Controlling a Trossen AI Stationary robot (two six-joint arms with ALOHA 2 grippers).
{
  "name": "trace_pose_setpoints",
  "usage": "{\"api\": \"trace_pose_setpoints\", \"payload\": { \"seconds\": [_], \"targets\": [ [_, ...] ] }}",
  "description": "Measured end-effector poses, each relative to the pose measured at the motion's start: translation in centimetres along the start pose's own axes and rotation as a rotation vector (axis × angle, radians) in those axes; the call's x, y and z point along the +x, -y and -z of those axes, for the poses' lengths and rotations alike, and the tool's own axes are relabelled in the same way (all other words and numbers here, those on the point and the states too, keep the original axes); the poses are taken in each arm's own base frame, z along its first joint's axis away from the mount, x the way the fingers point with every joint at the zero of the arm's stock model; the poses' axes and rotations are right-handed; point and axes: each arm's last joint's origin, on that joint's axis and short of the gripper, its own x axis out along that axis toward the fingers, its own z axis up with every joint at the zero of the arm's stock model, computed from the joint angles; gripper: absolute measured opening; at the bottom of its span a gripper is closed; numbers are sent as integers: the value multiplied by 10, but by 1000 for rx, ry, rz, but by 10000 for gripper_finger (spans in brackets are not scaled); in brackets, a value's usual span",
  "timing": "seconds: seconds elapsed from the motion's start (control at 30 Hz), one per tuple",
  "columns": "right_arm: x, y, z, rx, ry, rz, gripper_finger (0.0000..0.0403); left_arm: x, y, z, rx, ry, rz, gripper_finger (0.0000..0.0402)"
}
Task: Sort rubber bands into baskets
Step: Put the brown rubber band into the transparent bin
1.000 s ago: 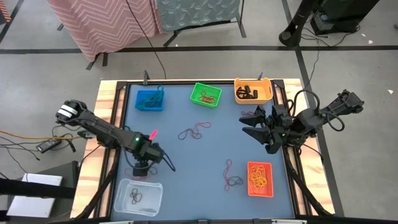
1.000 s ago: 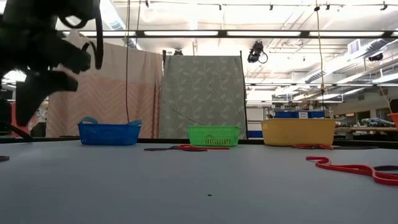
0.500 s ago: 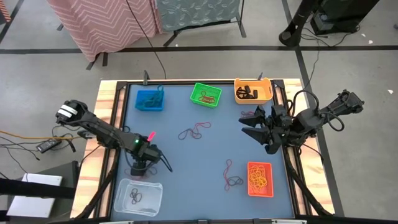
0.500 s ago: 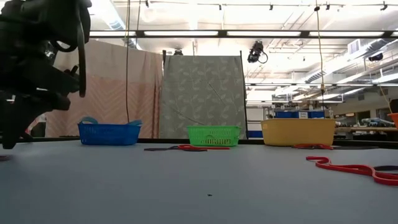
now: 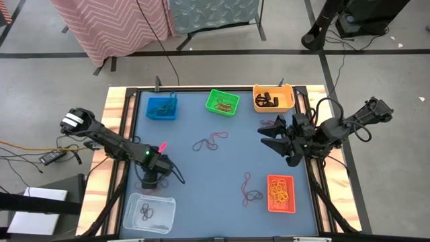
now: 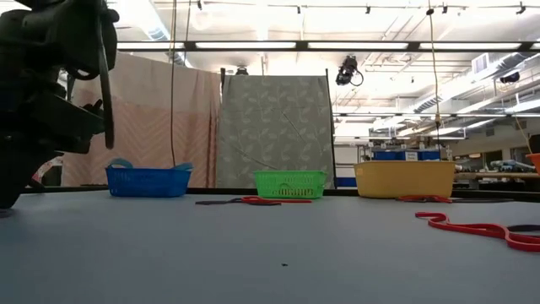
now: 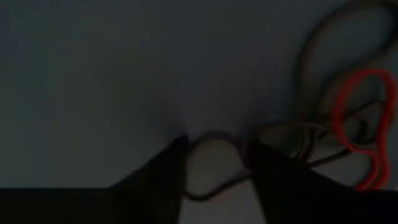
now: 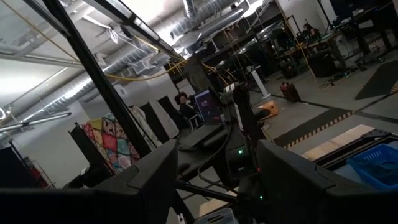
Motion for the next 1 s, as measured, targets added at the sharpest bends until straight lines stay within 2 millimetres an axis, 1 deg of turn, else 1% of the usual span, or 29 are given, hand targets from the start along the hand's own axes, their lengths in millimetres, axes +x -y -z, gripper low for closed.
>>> {"api": "trace_pose_setpoints", "payload": {
  "seconds": [0.03,0.13,0.17,0.2,0.33,0.4,0.47,0.6,0.7,0.77,0.87,0.93,1.0],
  "targets": [
    [0,0,0,0,0,0,231,0,0,0,-11,1,-9,145],
    [0,0,0,0,0,0,231,-1,0,0,-41,-4,-12,37],
    [0,0,0,0,0,0,231,-3,0,-1,-56,-4,-6,20],
    [0,0,0,0,0,0,231,-7,1,-3,-60,7,5,14],
    [0,0,0,0,0,0,231,-42,3,-17,-75,154,-8,4],
    [0,0,0,0,1,0,231,-64,3,-25,-87,239,-19,3],
    [0,0,0,0,1,0,231,-91,6,-30,-94,331,-16,2],
    [0,0,0,2,0,-1,231,-138,10,-32,-81,441,-44,2],
    [0,0,0,4,0,-1,231,-166,11,-27,-80,471,-98,1],
    [0,0,0,4,-1,-2,231,-178,10,-21,-78,463,-146,1],
    [0,0,0,4,-3,-6,231,-187,9,-14,-80,443,-200,1],
    [0,0,0,4,-3,-6,231,-186,7,-10,-92,410,-214,1],
    [0,0,0,4,-3,-7,231,-181,7,-7,-103,381,-215,1]
  ]
}}
